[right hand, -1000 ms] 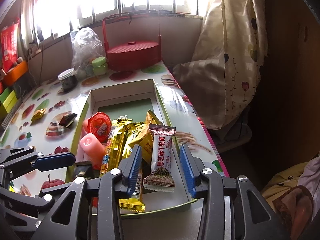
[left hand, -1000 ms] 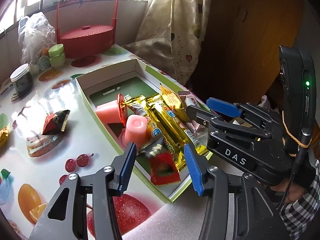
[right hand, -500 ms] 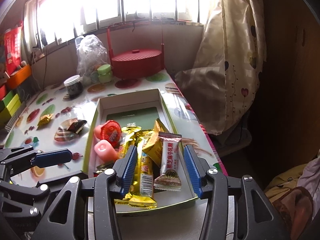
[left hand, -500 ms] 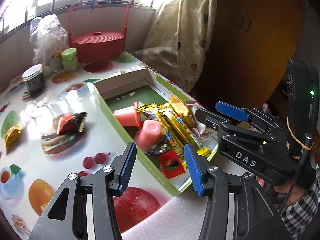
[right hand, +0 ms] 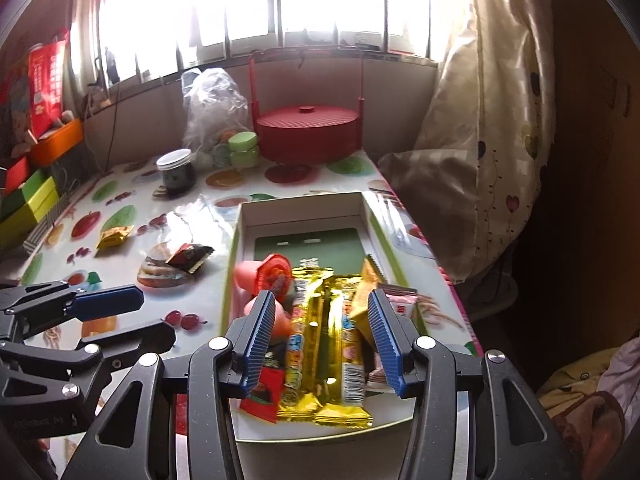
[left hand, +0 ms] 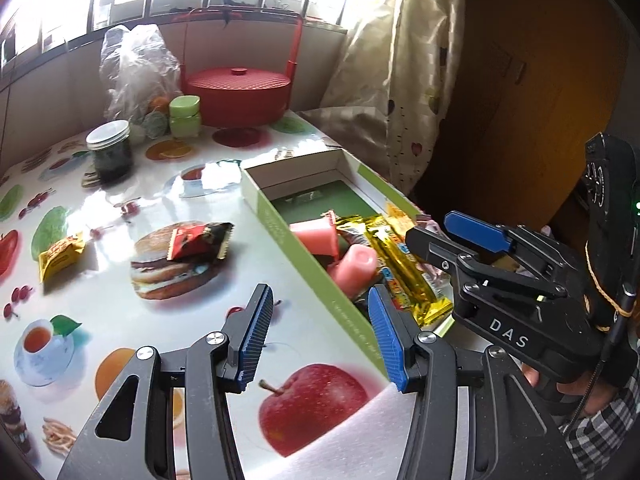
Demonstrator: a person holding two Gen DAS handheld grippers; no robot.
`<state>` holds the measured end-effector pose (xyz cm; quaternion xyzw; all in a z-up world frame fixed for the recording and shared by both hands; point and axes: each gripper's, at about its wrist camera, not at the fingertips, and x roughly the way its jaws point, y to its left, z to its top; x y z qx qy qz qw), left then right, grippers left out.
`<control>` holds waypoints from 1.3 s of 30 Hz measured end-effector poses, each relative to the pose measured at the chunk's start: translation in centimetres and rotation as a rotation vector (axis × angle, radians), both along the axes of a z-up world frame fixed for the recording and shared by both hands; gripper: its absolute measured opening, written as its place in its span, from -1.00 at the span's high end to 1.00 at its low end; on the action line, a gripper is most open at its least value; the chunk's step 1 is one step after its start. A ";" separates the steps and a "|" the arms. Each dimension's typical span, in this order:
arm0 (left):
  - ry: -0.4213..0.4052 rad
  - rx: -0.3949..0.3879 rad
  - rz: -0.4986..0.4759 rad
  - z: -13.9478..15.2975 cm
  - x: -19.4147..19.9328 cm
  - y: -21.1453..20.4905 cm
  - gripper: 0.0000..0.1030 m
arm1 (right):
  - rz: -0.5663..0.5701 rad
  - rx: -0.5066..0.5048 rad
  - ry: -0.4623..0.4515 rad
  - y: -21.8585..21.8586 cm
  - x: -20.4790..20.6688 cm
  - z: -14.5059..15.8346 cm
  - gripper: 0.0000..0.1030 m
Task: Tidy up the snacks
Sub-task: 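Withdraw both open grippers from the box toward the remaining snacks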
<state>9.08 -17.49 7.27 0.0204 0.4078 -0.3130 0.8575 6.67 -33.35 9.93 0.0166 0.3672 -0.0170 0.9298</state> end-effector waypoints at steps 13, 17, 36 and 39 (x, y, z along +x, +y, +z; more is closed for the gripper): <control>0.013 0.001 0.088 -0.5 1.8 3.5 0.01 | 0.077 -0.007 0.009 2.6 1.8 -0.2 0.07; 0.017 0.003 0.127 -0.7 2.5 5.1 0.01 | 0.101 -0.010 0.013 3.6 2.6 -0.3 0.07; 0.041 0.002 0.299 -2.2 7.1 12.6 0.01 | 0.285 0.009 0.086 9.1 7.4 -2.1 0.07; 0.047 0.003 0.321 -2.6 7.7 13.6 0.01 | 0.303 0.001 0.097 9.7 8.1 -2.4 0.07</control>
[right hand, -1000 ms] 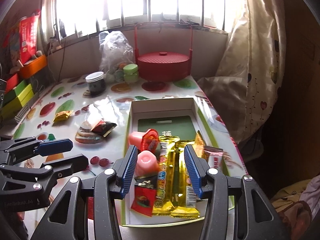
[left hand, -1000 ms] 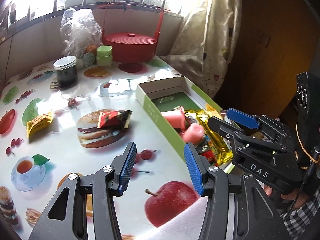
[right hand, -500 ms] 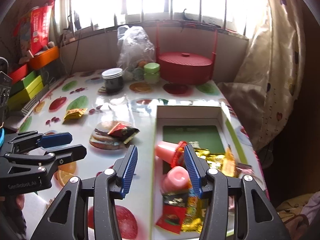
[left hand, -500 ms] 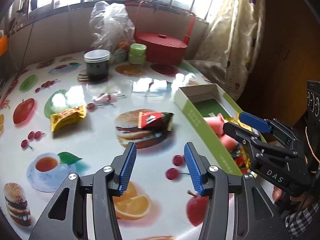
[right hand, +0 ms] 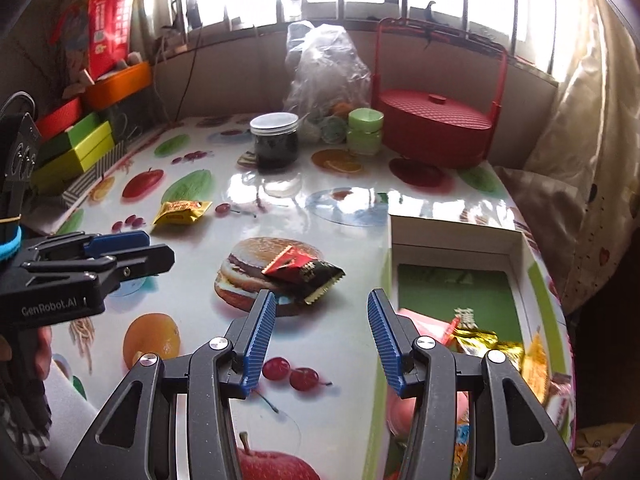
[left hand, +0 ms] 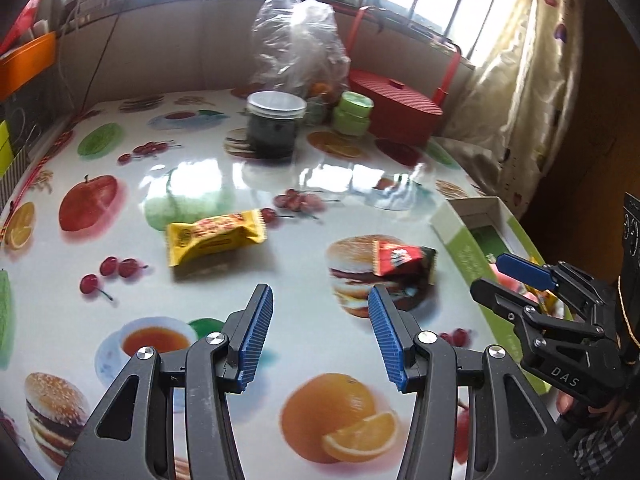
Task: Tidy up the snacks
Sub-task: 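Withdraw both open grippers from the box toward the remaining snacks, then grasp the yellow peanut candy with the left gripper while the right grasps the red-and-black packet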
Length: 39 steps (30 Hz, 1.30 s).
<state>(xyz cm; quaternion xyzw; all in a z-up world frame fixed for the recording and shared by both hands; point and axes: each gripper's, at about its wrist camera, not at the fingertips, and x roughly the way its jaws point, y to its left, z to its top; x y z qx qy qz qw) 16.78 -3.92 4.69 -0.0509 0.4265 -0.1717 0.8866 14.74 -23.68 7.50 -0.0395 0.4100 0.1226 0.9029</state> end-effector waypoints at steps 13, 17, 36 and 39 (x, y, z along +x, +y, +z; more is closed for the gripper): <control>0.017 0.023 0.046 -1.1 2.5 3.1 0.01 | 0.087 -0.042 0.050 1.9 3.3 -1.4 0.07; 0.015 0.046 0.051 -1.2 3.9 3.8 0.01 | 0.123 -0.064 0.075 2.7 4.4 -2.2 0.07; 0.016 0.112 -0.056 -1.8 9.2 4.2 0.01 | 0.194 -0.066 0.162 4.2 6.4 -4.2 0.07; 0.034 0.108 -0.072 -2.4 9.2 3.9 0.01 | 0.215 -0.061 0.170 4.6 5.9 -4.2 0.07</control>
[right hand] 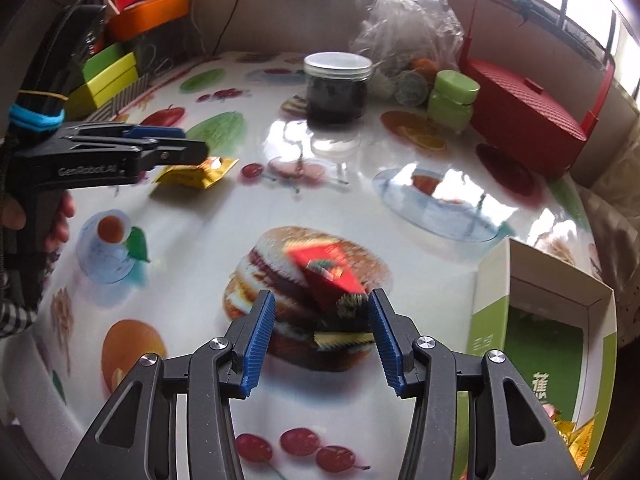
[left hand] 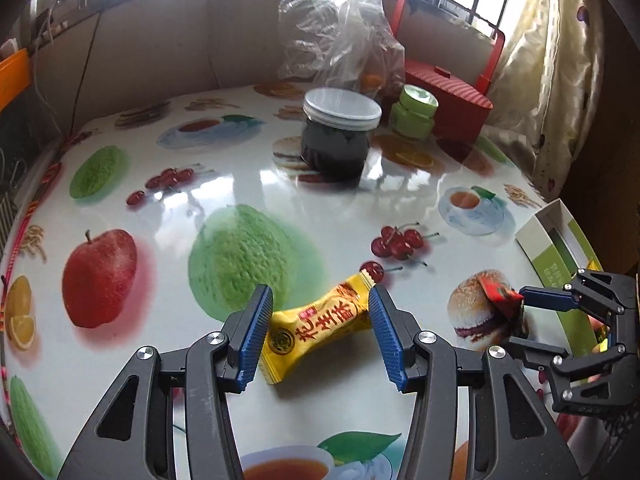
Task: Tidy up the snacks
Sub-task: 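Grasp the yellow peanut candy with the left gripper while the right grasps the red-and-black packet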
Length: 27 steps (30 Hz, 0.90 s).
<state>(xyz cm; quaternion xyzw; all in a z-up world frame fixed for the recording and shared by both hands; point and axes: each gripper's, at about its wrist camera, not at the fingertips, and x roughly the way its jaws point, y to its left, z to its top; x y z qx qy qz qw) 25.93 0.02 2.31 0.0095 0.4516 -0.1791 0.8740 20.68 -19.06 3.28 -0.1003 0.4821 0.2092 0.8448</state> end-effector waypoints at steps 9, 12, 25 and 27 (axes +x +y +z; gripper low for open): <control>0.024 0.002 -0.010 -1.0 -0.7 -0.4 0.01 | -0.040 0.050 0.002 -0.1 0.0 0.9 0.07; 0.017 0.004 -0.014 -0.9 -0.8 -0.5 0.01 | -0.091 0.054 0.002 -0.3 0.5 0.9 0.07; 0.018 0.005 0.030 -1.3 0.0 -0.5 0.01 | -0.265 0.131 0.078 -0.4 2.5 -0.4 0.07; 0.012 0.012 0.049 -1.4 0.0 -0.5 0.01 | -0.269 0.116 0.068 0.0 2.5 -0.6 0.07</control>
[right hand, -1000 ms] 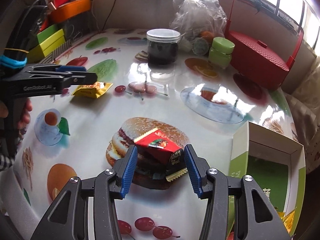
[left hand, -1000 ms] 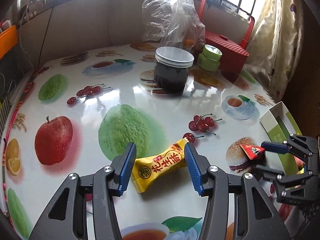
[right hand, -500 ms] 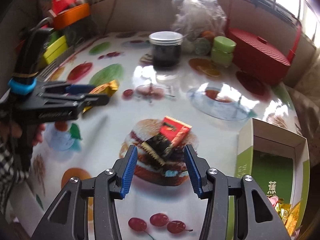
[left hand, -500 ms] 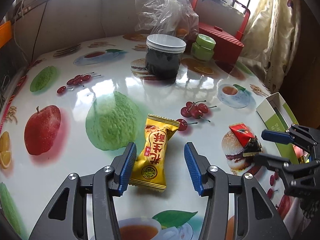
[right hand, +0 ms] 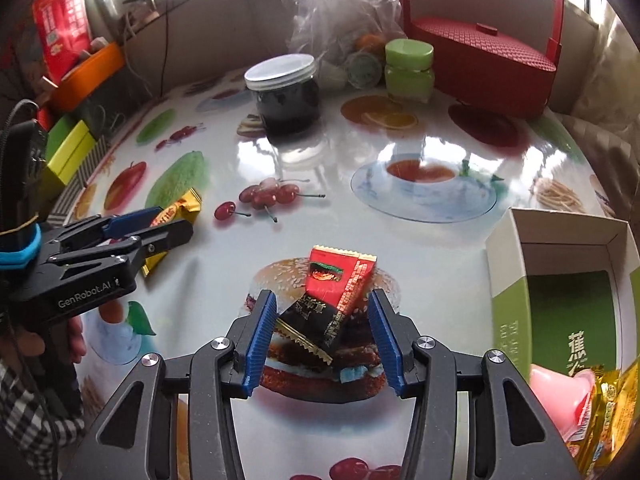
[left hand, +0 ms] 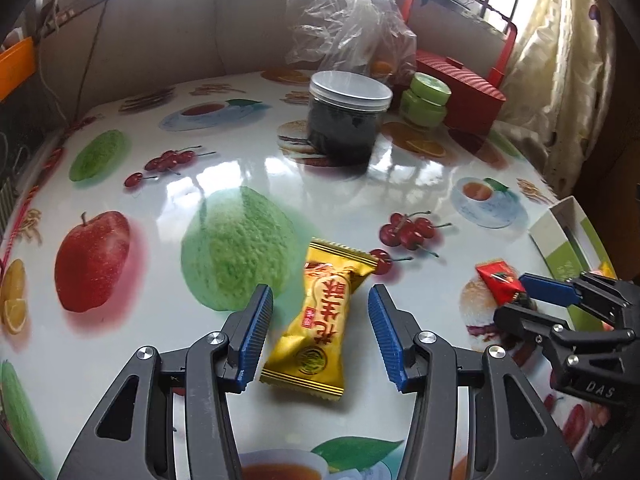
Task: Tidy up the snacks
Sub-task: 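Grasp the yellow peanut candy with the left gripper while the right grasps the red-and-black packet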
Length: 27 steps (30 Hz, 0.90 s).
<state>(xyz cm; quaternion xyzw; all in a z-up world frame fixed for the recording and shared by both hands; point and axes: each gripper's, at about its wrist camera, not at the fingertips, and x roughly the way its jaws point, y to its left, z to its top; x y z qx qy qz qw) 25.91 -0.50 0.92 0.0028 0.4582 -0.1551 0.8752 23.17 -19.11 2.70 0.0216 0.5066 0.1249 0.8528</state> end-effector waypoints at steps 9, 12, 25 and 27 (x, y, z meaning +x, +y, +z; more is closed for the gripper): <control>-0.016 -0.011 0.014 -0.1 0.0 0.2 0.01 | -0.015 -0.020 -0.025 0.0 -0.1 -0.1 0.22; -0.024 -0.005 0.023 -0.2 -0.1 0.1 0.10 | -0.020 -0.017 -0.030 -0.1 -0.2 -0.1 0.27; -0.044 0.006 0.017 -0.2 -0.5 -0.3 0.51 | -0.027 -0.034 -0.051 -0.2 -0.6 -0.1 0.39; -0.044 0.003 0.019 -0.2 -0.5 -0.3 0.51 | -0.029 -0.033 -0.054 -0.2 -0.6 -0.1 0.39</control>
